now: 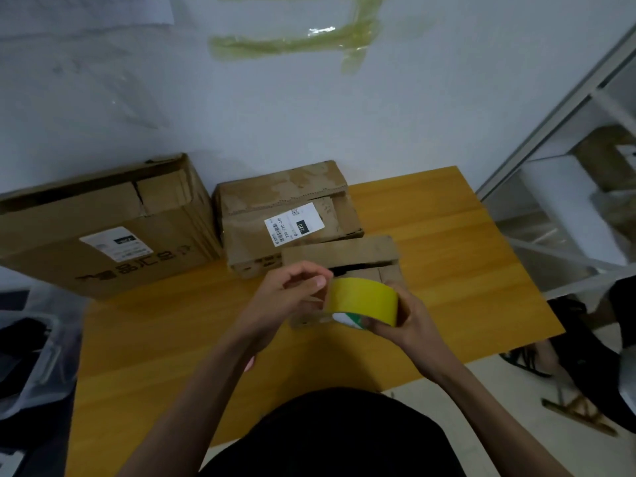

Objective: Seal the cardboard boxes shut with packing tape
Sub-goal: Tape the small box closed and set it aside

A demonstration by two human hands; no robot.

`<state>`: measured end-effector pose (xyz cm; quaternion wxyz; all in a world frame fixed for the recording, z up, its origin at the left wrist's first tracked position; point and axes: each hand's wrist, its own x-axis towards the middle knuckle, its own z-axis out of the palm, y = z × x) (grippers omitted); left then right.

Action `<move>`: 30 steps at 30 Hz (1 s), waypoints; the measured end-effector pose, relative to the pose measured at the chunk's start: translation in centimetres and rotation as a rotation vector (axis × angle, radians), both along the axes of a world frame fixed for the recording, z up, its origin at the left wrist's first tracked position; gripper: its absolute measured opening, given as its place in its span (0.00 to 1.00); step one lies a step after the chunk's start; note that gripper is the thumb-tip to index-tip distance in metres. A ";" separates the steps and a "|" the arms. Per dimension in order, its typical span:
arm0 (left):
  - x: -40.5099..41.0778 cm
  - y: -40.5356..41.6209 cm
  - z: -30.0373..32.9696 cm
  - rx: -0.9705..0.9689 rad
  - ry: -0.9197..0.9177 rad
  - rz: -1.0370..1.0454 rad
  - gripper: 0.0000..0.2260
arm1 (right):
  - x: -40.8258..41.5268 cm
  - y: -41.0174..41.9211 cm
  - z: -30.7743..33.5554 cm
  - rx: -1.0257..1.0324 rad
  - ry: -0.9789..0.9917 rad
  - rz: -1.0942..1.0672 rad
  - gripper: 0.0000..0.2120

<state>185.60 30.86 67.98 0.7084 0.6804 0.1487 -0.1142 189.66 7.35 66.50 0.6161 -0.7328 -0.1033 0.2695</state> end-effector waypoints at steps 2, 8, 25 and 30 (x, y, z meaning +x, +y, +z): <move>0.1 -0.1 0.4 0.011 -0.017 -0.033 0.10 | 0.1 -0.4 0.5 0.033 0.040 -0.014 0.16; 0.5 -1.2 2.1 0.069 -0.104 -0.079 0.09 | 0.5 -1.3 1.2 0.096 0.117 -0.058 0.22; 2.3 -4.4 3.9 -0.032 -0.013 -0.080 0.04 | 0.6 -3.0 2.9 0.331 0.206 -0.070 0.19; 2.0 -4.7 3.9 0.088 -0.058 -0.205 0.05 | 0.3 -3.4 3.4 0.311 0.279 -0.099 0.20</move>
